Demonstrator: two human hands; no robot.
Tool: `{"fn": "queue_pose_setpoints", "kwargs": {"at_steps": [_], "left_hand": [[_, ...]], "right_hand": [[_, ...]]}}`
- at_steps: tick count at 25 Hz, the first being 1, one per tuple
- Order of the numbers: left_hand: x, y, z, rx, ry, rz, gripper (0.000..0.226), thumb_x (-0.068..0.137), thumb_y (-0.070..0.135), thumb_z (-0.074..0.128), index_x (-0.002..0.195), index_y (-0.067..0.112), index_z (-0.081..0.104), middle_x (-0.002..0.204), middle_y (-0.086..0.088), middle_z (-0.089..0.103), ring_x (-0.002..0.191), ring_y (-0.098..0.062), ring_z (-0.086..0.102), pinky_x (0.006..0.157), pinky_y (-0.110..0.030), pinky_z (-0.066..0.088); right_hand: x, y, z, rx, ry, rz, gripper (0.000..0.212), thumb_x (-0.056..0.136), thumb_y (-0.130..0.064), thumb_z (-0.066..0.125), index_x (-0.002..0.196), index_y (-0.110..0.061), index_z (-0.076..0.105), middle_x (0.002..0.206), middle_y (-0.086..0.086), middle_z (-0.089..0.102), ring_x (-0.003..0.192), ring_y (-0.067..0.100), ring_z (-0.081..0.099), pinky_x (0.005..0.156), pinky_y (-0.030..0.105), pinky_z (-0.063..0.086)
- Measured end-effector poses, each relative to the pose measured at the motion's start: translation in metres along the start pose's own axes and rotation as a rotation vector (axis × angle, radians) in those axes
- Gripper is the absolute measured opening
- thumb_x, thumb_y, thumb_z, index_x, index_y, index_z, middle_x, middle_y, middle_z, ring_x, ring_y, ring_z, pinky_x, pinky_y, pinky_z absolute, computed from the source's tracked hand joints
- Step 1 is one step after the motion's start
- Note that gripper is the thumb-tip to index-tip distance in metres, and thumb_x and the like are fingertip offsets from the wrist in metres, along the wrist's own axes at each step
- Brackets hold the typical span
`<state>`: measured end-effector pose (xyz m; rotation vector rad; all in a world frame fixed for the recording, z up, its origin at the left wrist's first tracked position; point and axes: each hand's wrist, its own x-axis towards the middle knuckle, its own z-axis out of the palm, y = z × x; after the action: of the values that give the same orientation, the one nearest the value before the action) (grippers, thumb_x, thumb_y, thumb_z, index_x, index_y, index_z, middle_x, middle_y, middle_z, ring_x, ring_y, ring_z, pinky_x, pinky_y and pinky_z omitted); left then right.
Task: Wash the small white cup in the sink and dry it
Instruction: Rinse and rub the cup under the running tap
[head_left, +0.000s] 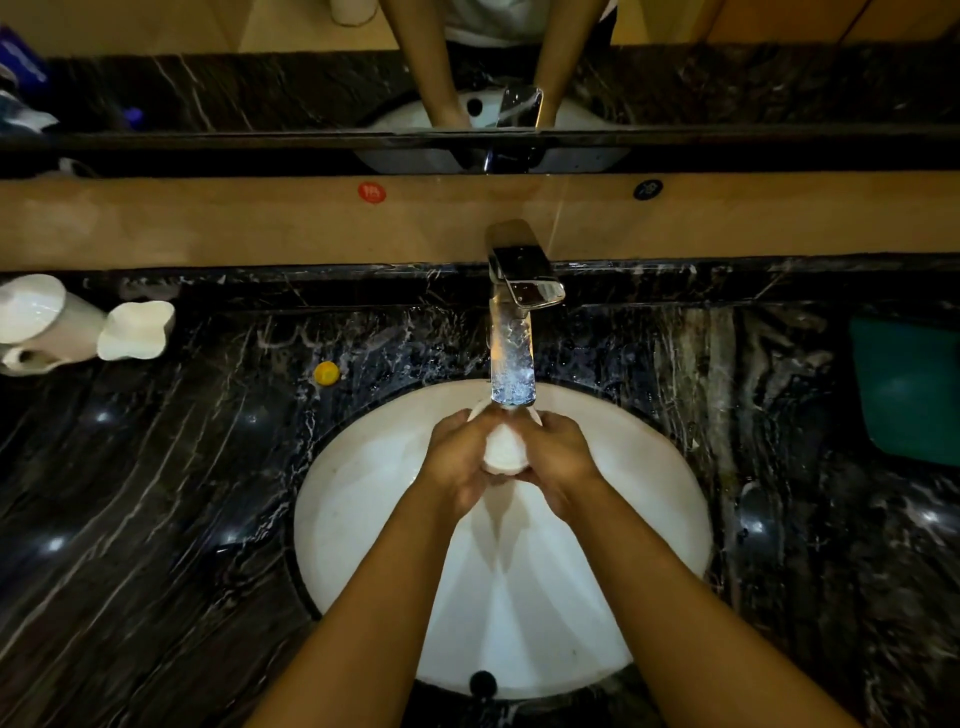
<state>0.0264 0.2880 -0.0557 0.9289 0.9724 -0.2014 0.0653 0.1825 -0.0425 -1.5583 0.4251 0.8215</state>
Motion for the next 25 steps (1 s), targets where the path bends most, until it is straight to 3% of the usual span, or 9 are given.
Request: {"fn": "queue_pose_setpoints", "kwargs": {"at_steps": [2, 4, 8, 11, 14, 18, 21, 23, 25], "left_hand": [[-0.001, 0.001, 0.004, 0.095, 0.052, 0.093, 0.028, 0.094, 0.023, 0.068, 0.115, 0.004, 0.066, 0.106, -0.022, 0.075, 0.088, -0.036, 0.074, 0.069, -0.043, 0.055], [-0.001, 0.002, 0.010, 0.234, 0.153, 0.207, 0.018, 0.098, 0.022, 0.061, 0.112, 0.011, 0.065, 0.098, -0.010, 0.075, 0.082, -0.027, 0.072, 0.062, -0.034, 0.056], [0.001, 0.001, 0.020, 0.392, 0.117, 0.398, 0.028, 0.097, 0.009, 0.052, 0.119, 0.022, 0.064, 0.104, -0.002, 0.074, 0.086, -0.017, 0.072, 0.058, -0.023, 0.058], [-0.010, 0.007, 0.030, 0.286, 0.049, 0.369, 0.021, 0.100, 0.021, 0.045, 0.100, 0.017, 0.066, 0.096, -0.005, 0.072, 0.083, -0.017, 0.066, 0.067, -0.026, 0.052], [-0.010, 0.009, 0.030, 0.235, 0.014, 0.250, 0.030, 0.100, 0.033, 0.037, 0.077, 0.025, 0.055, 0.085, -0.010, 0.059, 0.082, -0.023, 0.055, 0.067, -0.033, 0.041], [-0.005, -0.004, 0.018, 0.174, 0.005, 0.245, 0.026, 0.100, 0.030, 0.046, 0.083, 0.019, 0.064, 0.075, -0.002, 0.067, 0.079, -0.023, 0.064, 0.063, -0.027, 0.048], [-0.008, 0.000, 0.012, -0.081, -0.039, 0.145, 0.032, 0.096, 0.037, 0.055, 0.078, 0.019, 0.075, 0.068, -0.004, 0.066, 0.065, -0.020, 0.064, 0.062, -0.029, 0.044], [-0.004, 0.001, 0.008, -0.174, -0.031, 0.079, 0.037, 0.094, 0.045, 0.054, 0.085, 0.017, 0.076, 0.076, -0.010, 0.069, 0.068, -0.023, 0.066, 0.069, -0.035, 0.043], [-0.005, -0.003, 0.006, -0.149, 0.030, 0.049, 0.033, 0.098, 0.037, 0.053, 0.100, 0.010, 0.072, 0.086, -0.016, 0.073, 0.076, -0.030, 0.069, 0.072, -0.039, 0.046]], "right_hand": [[-0.003, -0.001, -0.006, 0.061, -0.096, 0.003, 0.026, 0.098, -0.011, 0.063, 0.124, -0.003, 0.064, 0.114, 0.022, 0.074, 0.102, 0.043, 0.073, 0.089, 0.070, 0.054], [-0.006, -0.001, -0.012, 0.119, -0.174, -0.009, 0.037, 0.096, 0.005, 0.056, 0.132, -0.004, 0.061, 0.122, 0.024, 0.072, 0.104, 0.040, 0.071, 0.097, 0.064, 0.053], [-0.009, -0.001, -0.014, 0.316, -0.241, -0.044, 0.044, 0.096, 0.006, 0.053, 0.138, -0.007, 0.058, 0.129, 0.024, 0.069, 0.110, 0.034, 0.067, 0.100, 0.052, 0.049], [-0.010, -0.001, -0.006, 0.393, -0.176, -0.086, 0.033, 0.103, -0.010, 0.051, 0.133, -0.010, 0.065, 0.126, 0.020, 0.072, 0.109, 0.027, 0.067, 0.095, 0.044, 0.048], [-0.013, 0.003, 0.004, 0.269, -0.093, -0.121, 0.027, 0.105, -0.021, 0.051, 0.119, -0.012, 0.073, 0.108, 0.009, 0.078, 0.100, 0.022, 0.073, 0.083, 0.034, 0.056], [-0.013, 0.013, 0.009, -0.030, -0.049, -0.193, 0.027, 0.105, -0.029, 0.051, 0.114, -0.019, 0.074, 0.110, 0.006, 0.078, 0.106, 0.020, 0.073, 0.097, 0.042, 0.058], [-0.018, 0.011, 0.005, 0.037, -0.046, -0.180, 0.025, 0.101, -0.022, 0.056, 0.103, -0.009, 0.077, 0.103, 0.013, 0.078, 0.096, 0.024, 0.073, 0.082, 0.034, 0.058], [-0.014, 0.009, 0.001, 0.051, 0.134, -0.233, 0.017, 0.096, -0.011, 0.060, 0.093, -0.008, 0.077, 0.099, 0.013, 0.075, 0.089, 0.021, 0.070, 0.070, 0.025, 0.054], [-0.007, 0.012, -0.005, -0.054, 0.314, -0.286, 0.011, 0.092, -0.014, 0.067, 0.103, -0.014, 0.070, 0.108, 0.009, 0.069, 0.099, 0.022, 0.067, 0.081, 0.030, 0.053]]}}
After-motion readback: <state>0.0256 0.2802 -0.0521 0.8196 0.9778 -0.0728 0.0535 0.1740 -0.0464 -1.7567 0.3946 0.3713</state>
